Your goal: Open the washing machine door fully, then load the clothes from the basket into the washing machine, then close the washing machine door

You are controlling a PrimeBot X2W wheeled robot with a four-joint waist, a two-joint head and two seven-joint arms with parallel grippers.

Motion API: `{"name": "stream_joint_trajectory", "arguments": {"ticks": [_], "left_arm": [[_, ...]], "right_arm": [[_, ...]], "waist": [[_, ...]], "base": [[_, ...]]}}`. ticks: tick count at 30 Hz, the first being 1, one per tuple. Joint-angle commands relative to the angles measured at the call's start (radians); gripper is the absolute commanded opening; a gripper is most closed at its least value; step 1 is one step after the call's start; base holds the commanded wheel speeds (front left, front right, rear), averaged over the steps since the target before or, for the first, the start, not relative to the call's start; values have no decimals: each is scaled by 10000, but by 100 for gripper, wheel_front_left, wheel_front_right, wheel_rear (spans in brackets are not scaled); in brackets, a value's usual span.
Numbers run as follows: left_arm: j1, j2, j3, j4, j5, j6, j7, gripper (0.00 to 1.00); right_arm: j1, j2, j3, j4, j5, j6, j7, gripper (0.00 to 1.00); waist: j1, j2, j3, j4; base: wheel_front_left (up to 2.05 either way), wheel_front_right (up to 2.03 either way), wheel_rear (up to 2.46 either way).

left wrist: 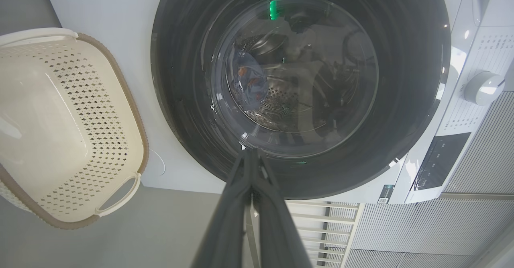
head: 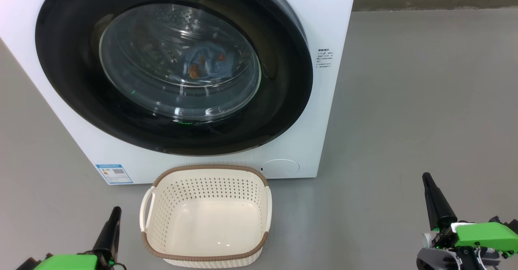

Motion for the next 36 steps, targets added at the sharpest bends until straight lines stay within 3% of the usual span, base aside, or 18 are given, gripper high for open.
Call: {"name": "stream_joint_trajectory", "arguments": {"ticks": [1,36], "left_arm": [[-482,126,341,-177,-81,-90,73,0],[-483,126,342,-174,-81,-94,73,0]], "right_arm": [[10,-16,213,-300,26,16,54,0],[10,-16,212,-300,25,16,55,0]], "waist": [[0,0,0,0],[0,0,0,0]], "base": [[0,0,0],[0,0,0]]}}
